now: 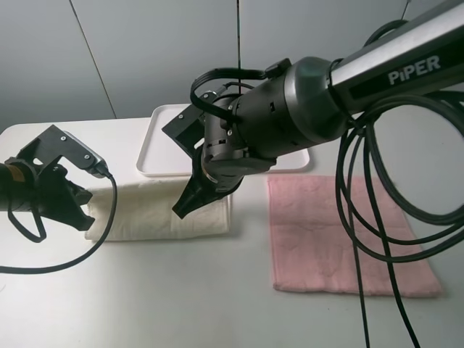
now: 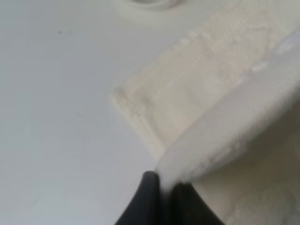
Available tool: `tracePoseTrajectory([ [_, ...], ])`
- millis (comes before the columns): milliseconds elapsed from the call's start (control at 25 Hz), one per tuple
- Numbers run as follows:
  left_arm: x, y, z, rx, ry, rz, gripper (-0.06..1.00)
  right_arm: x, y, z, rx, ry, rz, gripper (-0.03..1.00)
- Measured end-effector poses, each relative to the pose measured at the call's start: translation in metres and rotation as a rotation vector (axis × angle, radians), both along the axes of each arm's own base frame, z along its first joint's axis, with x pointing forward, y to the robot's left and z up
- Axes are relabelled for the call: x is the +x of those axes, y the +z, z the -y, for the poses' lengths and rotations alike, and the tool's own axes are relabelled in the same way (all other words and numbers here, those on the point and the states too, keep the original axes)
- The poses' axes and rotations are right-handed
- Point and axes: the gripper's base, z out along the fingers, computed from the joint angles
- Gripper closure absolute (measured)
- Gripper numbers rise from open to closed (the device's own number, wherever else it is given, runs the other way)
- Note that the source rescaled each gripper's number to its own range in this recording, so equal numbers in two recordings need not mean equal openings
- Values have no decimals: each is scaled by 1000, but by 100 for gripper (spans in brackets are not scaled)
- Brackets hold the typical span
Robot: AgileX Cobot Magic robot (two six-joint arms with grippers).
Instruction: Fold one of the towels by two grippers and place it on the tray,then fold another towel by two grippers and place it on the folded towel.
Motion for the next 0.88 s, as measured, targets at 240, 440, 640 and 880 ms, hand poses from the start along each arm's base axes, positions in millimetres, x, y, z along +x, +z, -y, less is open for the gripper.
tracePoseTrajectory([
  [240, 2, 2, -1, -28, 37, 26, 30, 2, 2, -1, 3, 13, 35, 46],
  [440, 5, 4, -2, -93, 132, 56, -4, 3, 2, -1, 66, -80, 23, -1],
  [640, 20, 8, -4, -155, 255, -94, -5, 6, -2, 8, 90, -182, -66, -3],
  [880, 56, 4, -18, -236, 447, -386, -5, 17, -4, 25, 98, -252, -262, -3],
])
